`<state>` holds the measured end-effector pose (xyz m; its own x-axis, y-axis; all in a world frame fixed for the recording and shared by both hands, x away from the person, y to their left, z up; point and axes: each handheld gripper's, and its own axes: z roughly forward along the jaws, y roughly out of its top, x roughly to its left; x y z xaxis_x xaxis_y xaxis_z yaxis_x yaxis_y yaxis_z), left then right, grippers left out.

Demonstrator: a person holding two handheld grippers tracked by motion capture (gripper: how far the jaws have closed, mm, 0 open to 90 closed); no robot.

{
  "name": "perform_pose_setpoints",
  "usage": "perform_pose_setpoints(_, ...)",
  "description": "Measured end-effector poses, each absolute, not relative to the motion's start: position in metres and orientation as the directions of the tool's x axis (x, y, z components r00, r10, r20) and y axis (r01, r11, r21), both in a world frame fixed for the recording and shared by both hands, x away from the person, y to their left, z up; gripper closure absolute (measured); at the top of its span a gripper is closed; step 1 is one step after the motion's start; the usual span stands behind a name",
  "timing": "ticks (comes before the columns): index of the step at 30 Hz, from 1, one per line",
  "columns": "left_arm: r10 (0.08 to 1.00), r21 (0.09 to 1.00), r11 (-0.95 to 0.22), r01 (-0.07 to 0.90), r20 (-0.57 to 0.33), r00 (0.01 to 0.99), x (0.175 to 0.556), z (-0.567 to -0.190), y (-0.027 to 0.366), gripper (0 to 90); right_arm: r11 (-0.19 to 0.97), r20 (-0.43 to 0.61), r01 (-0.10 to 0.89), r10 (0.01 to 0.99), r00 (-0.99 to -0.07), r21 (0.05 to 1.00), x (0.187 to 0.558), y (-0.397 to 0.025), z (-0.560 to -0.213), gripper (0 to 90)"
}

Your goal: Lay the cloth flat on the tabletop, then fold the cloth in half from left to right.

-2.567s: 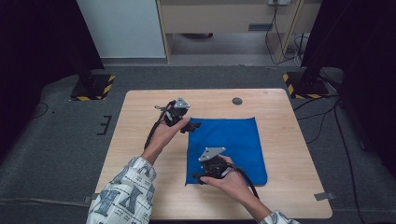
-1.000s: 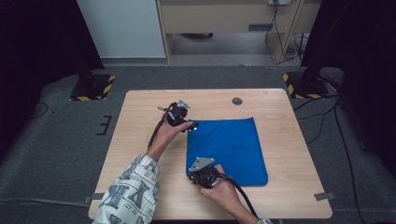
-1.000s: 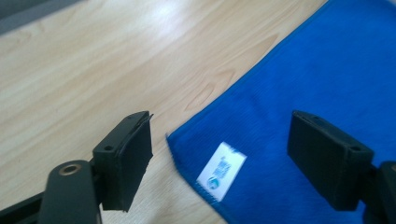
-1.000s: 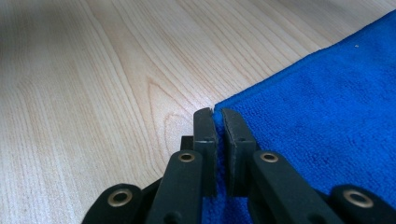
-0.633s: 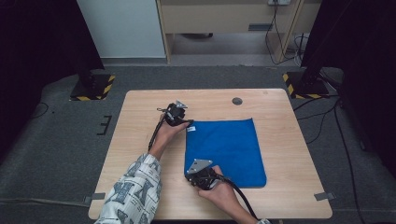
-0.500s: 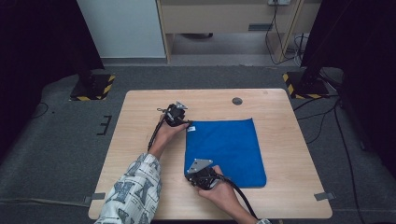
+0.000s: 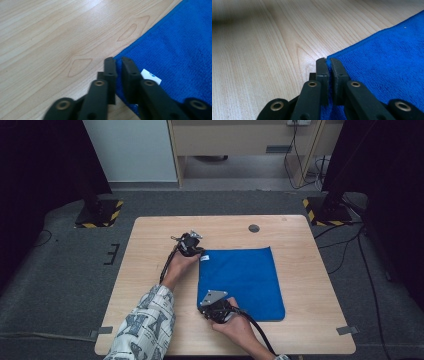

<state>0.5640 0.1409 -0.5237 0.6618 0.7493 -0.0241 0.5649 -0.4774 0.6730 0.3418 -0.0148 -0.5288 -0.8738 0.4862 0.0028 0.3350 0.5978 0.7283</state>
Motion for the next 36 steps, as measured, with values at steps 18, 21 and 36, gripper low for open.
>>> perform_pose_setpoints(18,0.785,0.729,-0.382,0.567,-0.068,0.616,0.56,-0.488,0.163,89.4,0.571,-0.001,0.314,0.483,-0.875,0.758,0.337,-0.009,-0.511,86.9)
perform_pose_setpoints(21,0.788,0.733,-0.376,0.567,-0.07,0.612,0.559,-0.484,0.167,89.4,0.566,-0.004,0.311,0.485,-0.875,0.764,0.337,-0.007,-0.507,86.9)
perform_pose_setpoints(36,0.782,0.735,-0.387,0.557,-0.059,0.62,0.548,-0.458,0.189,89.4,0.557,-0.037,0.269,0.477,-0.878,0.786,0.327,0.016,-0.484,87.0)
